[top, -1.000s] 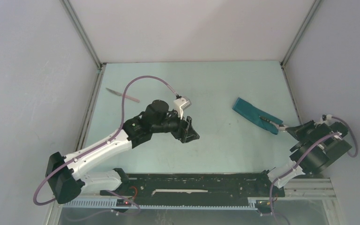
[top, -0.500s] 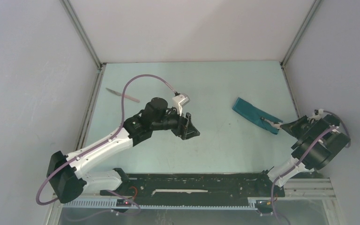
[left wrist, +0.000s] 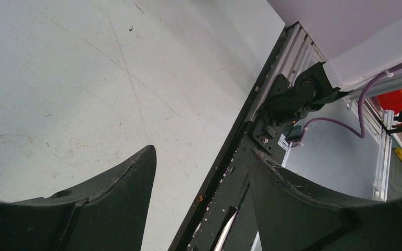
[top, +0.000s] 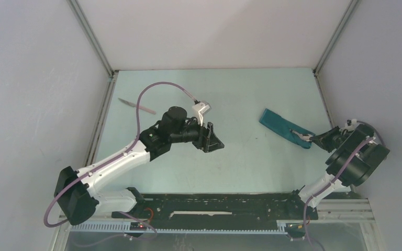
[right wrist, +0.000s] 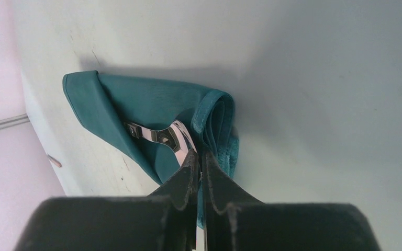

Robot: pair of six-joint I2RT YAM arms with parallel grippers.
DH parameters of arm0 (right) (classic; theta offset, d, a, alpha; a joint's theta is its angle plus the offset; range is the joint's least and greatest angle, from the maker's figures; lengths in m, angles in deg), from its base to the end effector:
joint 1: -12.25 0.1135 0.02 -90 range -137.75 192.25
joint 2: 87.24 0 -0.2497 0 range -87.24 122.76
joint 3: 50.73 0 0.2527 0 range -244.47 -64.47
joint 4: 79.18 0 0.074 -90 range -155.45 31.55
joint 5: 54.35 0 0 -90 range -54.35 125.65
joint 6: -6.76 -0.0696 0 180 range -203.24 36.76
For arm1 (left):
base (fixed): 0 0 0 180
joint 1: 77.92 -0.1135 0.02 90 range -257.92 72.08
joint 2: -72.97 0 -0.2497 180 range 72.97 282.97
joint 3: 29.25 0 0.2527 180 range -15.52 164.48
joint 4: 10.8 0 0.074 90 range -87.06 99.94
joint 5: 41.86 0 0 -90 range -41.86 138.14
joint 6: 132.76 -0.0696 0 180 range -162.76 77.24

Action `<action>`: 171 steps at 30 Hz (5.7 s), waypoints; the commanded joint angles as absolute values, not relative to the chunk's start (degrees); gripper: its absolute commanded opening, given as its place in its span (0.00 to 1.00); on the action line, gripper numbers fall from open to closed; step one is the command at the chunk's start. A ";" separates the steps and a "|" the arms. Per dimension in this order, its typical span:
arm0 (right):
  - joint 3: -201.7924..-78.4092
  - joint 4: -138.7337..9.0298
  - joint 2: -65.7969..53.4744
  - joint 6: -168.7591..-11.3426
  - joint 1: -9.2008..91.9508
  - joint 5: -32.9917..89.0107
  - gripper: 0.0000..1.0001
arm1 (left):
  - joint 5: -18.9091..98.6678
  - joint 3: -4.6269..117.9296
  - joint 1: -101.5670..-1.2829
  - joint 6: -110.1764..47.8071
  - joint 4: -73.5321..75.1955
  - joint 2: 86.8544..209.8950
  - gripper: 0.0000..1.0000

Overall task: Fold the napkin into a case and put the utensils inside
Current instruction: Insert the spoon into the folded napkin, then pick up the knife from the corner of the board, then pass from the left arm to the right

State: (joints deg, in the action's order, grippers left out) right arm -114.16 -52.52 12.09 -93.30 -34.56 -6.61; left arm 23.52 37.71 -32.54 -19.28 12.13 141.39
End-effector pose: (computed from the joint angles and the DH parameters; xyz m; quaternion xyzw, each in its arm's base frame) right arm 0.2552 -0.2035 0.1003 0.3563 0.8375 0.2626 0.3203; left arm 0.1942 -0.2380 0.2826 0.2694 0.7843 -0.4471 0.3353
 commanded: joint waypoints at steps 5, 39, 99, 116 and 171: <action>-116.32 -56.47 13.11 -96.55 -32.99 -6.29 0.07 | 21.75 37.58 -33.74 -18.08 8.92 141.48 0.71; -117.75 -57.64 12.03 -100.90 -29.98 -3.00 0.31 | 20.71 36.51 -34.41 -17.36 7.59 141.44 0.71; -121.01 -29.18 -23.94 -108.86 32.85 18.43 1.00 | 74.18 64.75 -70.57 16.91 49.25 173.12 0.76; -119.62 -27.57 -26.42 -103.98 31.24 19.93 1.00 | 66.56 108.64 -74.72 27.97 69.42 208.34 0.70; -120.26 -50.76 -10.86 -107.40 26.09 -19.87 0.88 | 57.25 48.32 -41.84 -40.14 39.04 153.52 0.00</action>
